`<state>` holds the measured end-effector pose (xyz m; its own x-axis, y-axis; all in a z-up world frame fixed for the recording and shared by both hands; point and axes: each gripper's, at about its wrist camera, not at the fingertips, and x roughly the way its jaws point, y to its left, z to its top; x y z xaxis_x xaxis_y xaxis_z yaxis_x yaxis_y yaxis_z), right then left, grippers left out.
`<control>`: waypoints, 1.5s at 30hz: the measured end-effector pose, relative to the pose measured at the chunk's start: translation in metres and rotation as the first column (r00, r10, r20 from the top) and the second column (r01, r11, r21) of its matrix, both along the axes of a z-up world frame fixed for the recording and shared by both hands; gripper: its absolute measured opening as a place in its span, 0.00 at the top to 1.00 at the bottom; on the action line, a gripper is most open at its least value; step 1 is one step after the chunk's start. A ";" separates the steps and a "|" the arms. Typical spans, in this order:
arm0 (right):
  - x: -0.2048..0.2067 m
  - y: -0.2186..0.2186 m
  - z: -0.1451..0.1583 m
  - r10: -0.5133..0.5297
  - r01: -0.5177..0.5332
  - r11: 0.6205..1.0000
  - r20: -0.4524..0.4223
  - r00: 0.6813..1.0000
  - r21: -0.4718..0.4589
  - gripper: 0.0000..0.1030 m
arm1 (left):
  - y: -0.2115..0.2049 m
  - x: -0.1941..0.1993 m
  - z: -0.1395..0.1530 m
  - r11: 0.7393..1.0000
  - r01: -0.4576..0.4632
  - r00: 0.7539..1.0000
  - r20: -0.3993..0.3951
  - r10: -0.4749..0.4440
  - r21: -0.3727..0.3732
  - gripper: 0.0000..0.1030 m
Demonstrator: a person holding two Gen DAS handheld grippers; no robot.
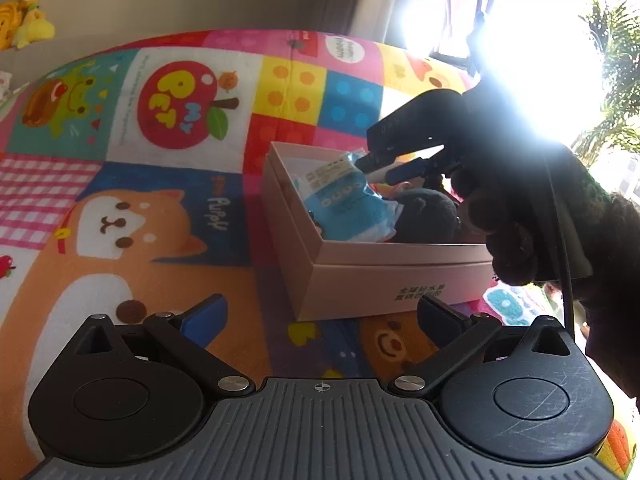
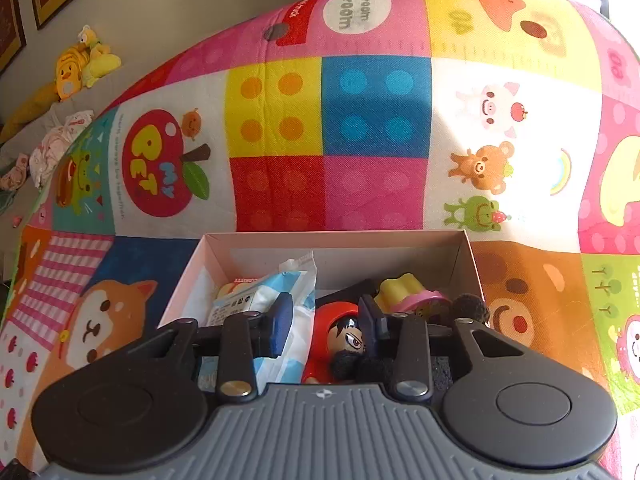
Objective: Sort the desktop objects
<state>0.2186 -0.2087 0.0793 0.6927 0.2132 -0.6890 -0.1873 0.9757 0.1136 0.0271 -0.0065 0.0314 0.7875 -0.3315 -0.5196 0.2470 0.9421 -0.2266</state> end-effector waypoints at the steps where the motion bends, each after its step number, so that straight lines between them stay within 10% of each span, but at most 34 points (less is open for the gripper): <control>1: 0.000 0.001 -0.002 -0.001 0.001 1.000 0.001 1.000 -0.019 0.65 | 0.003 0.001 -0.001 1.000 -0.010 1.000 -0.004 0.010 0.002 0.00; 7: -0.041 -0.024 0.009 0.015 -0.013 1.000 0.063 0.998 -0.021 0.63 | 0.007 0.005 -0.004 0.999 -0.044 0.999 -0.021 0.044 0.003 0.00; 9: -0.073 -0.039 0.019 0.010 -0.005 0.999 0.137 0.991 -0.036 0.28 | 0.006 0.004 -0.004 0.999 -0.038 0.999 -0.017 0.038 0.008 0.00; 12: -0.115 -0.064 0.024 0.001 0.012 0.998 0.232 0.973 -0.055 0.04 | 0.002 0.005 -0.005 0.999 -0.034 0.999 -0.019 0.034 0.022 0.00; 19: -0.140 -0.107 -0.005 -0.028 0.021 0.996 0.091 0.995 0.083 0.00 | -0.018 0.023 -0.005 0.993 -0.033 0.999 -0.004 0.033 0.112 0.00; 26: -0.152 -0.069 -0.040 0.088 -0.041 0.960 0.160 0.983 -0.276 0.00 | -0.018 0.043 -0.006 0.982 -0.052 0.998 -0.010 0.055 0.182 0.00; 34: -0.116 -0.042 -0.051 0.090 -0.003 0.927 0.215 0.973 -0.374 0.00 | -0.008 0.058 -0.008 0.972 -0.137 0.990 -0.010 0.141 0.193 0.00; 45: -0.171 -0.027 -0.053 0.070 -0.057 0.983 0.073 0.995 -0.174 0.00 | -0.016 0.011 -0.019 0.943 -0.076 0.992 -0.066 0.103 0.325 0.00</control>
